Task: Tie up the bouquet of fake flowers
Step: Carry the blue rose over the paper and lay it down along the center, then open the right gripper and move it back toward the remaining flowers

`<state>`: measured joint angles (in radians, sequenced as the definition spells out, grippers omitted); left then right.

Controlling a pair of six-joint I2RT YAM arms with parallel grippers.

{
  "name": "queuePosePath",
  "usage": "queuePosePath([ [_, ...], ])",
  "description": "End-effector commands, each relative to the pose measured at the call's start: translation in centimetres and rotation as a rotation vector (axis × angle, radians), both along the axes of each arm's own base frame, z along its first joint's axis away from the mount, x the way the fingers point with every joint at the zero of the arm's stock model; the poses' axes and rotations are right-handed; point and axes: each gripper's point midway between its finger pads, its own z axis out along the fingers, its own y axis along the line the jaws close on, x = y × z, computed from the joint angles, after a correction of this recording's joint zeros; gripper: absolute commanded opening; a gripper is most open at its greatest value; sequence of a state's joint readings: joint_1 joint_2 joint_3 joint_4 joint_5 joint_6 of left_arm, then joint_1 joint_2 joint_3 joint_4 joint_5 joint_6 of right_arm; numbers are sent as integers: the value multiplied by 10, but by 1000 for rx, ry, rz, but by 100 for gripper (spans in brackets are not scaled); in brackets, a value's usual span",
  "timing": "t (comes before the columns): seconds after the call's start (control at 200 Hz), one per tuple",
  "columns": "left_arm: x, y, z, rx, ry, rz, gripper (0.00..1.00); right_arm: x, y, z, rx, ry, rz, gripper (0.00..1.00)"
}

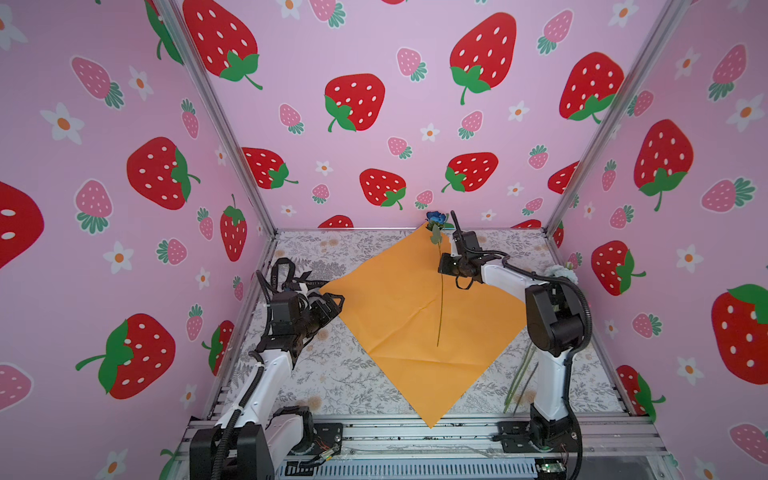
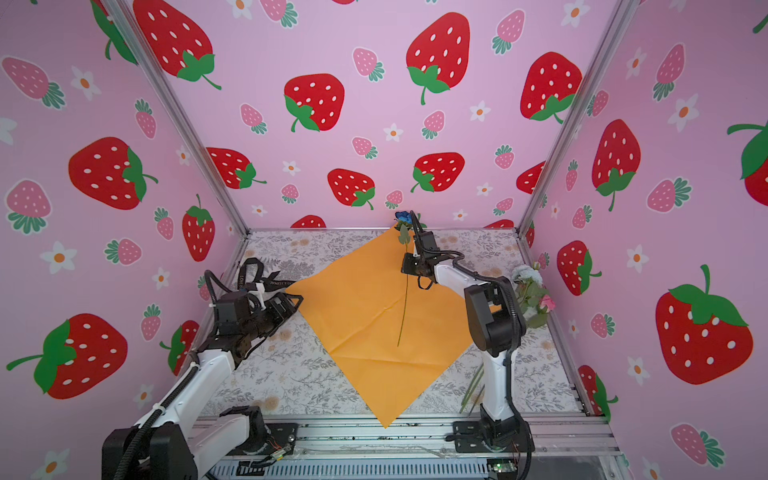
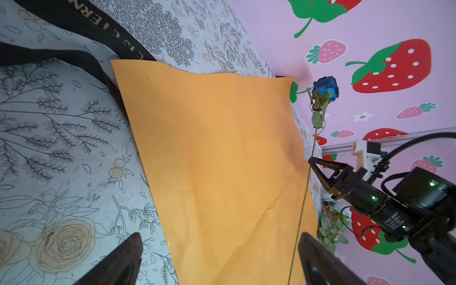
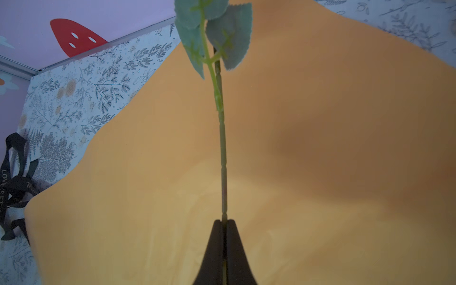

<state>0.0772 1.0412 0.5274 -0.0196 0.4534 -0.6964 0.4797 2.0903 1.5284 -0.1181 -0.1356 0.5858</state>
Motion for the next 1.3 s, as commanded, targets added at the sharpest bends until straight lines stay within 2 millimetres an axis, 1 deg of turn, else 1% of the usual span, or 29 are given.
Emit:
queuePosePath([
  [0.0, -1, -3, -4, 1, 10, -11, 99, 8, 25, 1, 51, 0, 30, 0],
  [0.085, 0, -3, -5, 3, 14, -15, 99, 13, 39, -6, 50, 4, 47, 0],
  [0.17, 1, -4, -7, 4, 19, -17, 99, 18, 48, -14, 54, 13, 55, 0],
  [0.29, 2, -5, -9, 2, 24, -22, 99, 25, 56, -27, 58, 33, 51, 0],
  [0.345, 2, -6, -9, 2, 24, -23, 99, 26, 57, -35, 56, 45, 47, 0],
  [0.435, 2, -5, -9, 3, 23, -22, 99, 26, 59, -41, 61, 55, 39, 0],
  [0.52, 2, -5, -9, 5, 24, -20, 99, 26, 61, -47, 56, 60, 38, 11],
  [0.665, 2, -5, -10, 5, 25, -18, 99, 25, 61, -53, 48, 75, 48, 20],
  [0.73, 2, -5, -9, 6, 24, -19, 99, 24, 62, -49, 50, 72, 54, 25],
  [0.815, 1, -5, -9, 6, 26, -20, 99, 23, 61, -37, 50, 56, 63, 27],
  [0.93, 0, -5, -8, 7, 23, -16, 99, 21, 55, -6, 43, 9, 63, 31],
  [1.025, -1, -5, -5, 10, 15, -16, 99, 14, 44, 20, 30, -34, 55, 33],
  [1.136, -1, -4, -3, 15, 9, -13, 99, 2, 22, 42, 10, -57, 35, 33],
  [1.146, -1, -4, -3, 17, 7, -14, 99, 0, 20, 40, 3, -51, 33, 33],
  [1.186, -2, -4, -2, 20, 8, -16, 99, -7, 10, 44, -10, -53, 27, 32],
  [1.241, -3, -4, -3, 23, 10, -18, 99, -18, -6, 45, -36, -50, 12, 32],
  [1.246, -3, -4, -3, 23, 11, -18, 99, -19, -8, 43, -41, -46, 9, 32],
  [1.291, -3, -3, -4, 25, 12, -18, 99, -29, -24, 44, -63, -47, -11, 32],
])
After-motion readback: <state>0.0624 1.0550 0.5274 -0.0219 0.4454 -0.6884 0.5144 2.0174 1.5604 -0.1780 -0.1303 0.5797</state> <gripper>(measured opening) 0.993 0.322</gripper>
